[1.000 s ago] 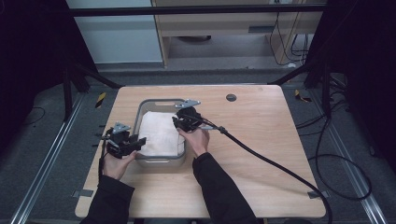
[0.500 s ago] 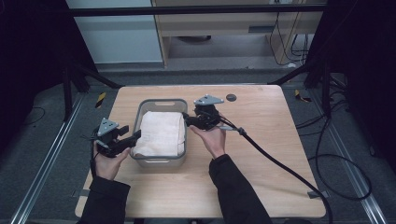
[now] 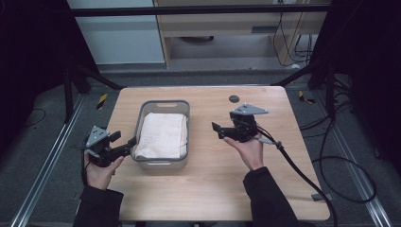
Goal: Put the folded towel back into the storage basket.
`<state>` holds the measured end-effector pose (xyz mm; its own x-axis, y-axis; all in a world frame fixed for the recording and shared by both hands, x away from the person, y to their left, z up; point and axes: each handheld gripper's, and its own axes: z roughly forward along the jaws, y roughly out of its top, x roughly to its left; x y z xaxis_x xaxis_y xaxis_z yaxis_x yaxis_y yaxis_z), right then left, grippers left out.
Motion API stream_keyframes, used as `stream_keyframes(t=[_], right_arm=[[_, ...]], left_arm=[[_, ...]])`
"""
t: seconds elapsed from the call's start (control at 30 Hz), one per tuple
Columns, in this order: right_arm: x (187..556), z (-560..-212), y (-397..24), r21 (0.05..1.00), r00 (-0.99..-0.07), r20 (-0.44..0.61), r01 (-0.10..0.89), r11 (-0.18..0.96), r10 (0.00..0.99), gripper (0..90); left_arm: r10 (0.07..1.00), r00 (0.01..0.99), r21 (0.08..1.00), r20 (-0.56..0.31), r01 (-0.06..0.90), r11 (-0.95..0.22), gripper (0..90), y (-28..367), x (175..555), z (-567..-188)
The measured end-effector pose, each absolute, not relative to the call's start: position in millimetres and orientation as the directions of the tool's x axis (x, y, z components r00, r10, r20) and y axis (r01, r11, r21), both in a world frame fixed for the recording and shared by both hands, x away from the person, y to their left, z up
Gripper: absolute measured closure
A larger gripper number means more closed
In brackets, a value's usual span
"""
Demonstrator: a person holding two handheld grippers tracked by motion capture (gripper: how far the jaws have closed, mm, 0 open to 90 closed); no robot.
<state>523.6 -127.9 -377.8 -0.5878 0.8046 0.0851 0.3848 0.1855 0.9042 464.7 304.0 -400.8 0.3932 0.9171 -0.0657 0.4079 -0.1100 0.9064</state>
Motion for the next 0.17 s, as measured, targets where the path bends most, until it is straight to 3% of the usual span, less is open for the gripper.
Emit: stream_keyframes(t=[0.17], right_arm=[[506, -390, -161, 0.901, -0.571, 0.081, 0.392, 0.185, 0.817, 18.2]], left_arm=[[0.930, 0.363, 0.909, -0.062, 0.405, -0.098, 28.3, 316, 456, -408]])
